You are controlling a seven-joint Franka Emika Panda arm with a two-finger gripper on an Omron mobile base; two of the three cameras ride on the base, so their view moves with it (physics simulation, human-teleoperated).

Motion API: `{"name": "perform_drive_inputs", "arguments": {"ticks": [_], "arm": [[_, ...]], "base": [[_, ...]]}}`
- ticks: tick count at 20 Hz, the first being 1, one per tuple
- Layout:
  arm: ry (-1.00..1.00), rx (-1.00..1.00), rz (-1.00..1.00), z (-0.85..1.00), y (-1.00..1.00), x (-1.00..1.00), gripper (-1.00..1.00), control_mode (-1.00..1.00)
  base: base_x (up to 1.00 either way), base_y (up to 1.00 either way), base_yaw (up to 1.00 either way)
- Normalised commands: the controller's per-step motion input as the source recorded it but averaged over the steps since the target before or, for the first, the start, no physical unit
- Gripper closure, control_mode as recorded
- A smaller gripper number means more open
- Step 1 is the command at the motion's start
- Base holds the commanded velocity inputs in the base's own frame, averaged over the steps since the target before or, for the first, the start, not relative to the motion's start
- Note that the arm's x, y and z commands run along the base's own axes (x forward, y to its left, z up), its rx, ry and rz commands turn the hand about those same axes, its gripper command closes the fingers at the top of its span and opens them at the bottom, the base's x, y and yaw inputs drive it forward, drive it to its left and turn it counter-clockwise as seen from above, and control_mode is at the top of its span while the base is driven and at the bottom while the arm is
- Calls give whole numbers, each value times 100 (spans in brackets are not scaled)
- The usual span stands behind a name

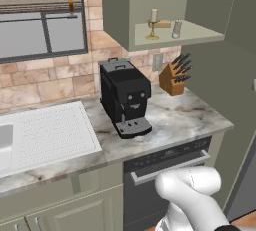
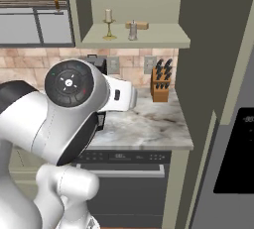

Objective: Pick the candle and candle from the dining table and place them in the open cabinet. Close the cabinet after placing the objects.

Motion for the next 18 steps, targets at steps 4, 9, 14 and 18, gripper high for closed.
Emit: {"name": "perform_drive_inputs", "arguments": {"ticks": [4,9,14,18], "arm": [[0,0,-1,-16,-31,-66,-100,-100],[-2,0,0,-5,-26,-58,-100,-100],[-5,0,-4,-2,-37,-37,-100,-100],[-5,0,-8,-2,-60,-26,-100,-100]], "base": [[0,0,0],[0,0,0],[0,0,0],[0,0,0]]}}
